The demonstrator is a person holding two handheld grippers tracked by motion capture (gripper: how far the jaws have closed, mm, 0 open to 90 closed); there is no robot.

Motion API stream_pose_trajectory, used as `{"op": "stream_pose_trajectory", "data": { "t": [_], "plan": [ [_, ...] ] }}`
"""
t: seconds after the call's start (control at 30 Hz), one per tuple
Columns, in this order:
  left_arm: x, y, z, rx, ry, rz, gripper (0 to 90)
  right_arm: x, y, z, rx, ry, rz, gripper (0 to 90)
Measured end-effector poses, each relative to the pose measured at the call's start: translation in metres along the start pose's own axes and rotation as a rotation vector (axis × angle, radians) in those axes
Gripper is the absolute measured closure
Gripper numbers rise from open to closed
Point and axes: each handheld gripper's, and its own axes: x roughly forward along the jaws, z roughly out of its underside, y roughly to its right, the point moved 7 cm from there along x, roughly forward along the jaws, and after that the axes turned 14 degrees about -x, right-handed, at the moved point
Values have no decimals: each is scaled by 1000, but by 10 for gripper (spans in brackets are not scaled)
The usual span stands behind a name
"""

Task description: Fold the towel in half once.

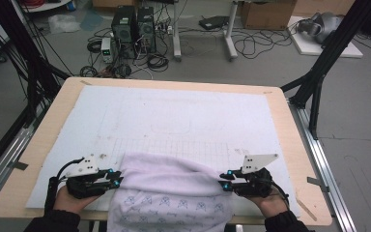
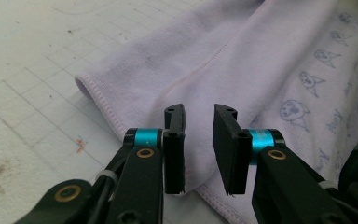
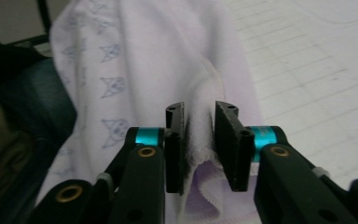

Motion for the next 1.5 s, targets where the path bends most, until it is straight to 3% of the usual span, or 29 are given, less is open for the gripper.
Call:
{"op": "stream_pose_trajectory", "data": {
  "t": [0.23, 0.3, 0.43, 0.53, 0.63, 0.73, 0.77, 0.87, 0.97, 1.0, 1.1, 1.17, 1.23, 1.27, 1.4, 1.5],
  "plan": [
    [15, -3, -5, -23, -31, 1, 652, 8, 4, 3, 19, 4, -13, 718],
    [19, -1, -5, -15, -53, 14, 718, 10, 0, 3, 4, -10, -36, 723],
    [22, 2, 1, 11, -98, 22, 867, 9, -1, 7, 3, -38, -20, 769],
    [18, 5, 1, 13, -88, 36, 892, 5, 1, 7, -3, -34, -10, 824],
    [12, 9, 1, 20, -76, 52, 892, 2, -1, 4, -14, -26, -16, 812],
    [5, 17, 2, 24, -65, 84, 893, -3, -5, -1, -26, 2, -40, 795],
    [3, 19, 2, 33, -68, 87, 891, -4, -8, -2, -21, 15, -69, 790],
    [3, 19, 1, 38, -67, 69, 787, -3, -16, -4, -32, 12, -108, 760],
    [9, 14, -4, 20, -66, 27, 624, 0, -15, -2, -49, -20, -70, 737],
    [12, 13, -5, 20, -69, 25, 588, 0, -15, -2, -39, -11, -77, 738],
    [18, 9, -5, 18, -86, 2, 568, 0, -14, 2, -26, -20, -90, 743],
    [21, 7, -4, 25, -100, -5, 662, 2, -12, 8, -14, -31, -90, 751],
    [20, 8, -1, 39, -111, 10, 841, 4, -12, 13, -1, -38, -95, 780],
    [19, 8, 0, 40, -113, 10, 888, 5, -12, 16, 9, -38, -104, 799],
    [9, 12, 5, 42, -108, 23, 895, 4, -15, 18, 16, -41, -120, 823],
    [-6, 21, 9, 57, -92, 54, 895, -1, -23, 14, 8, -2, -150, 825]
  ]
}}
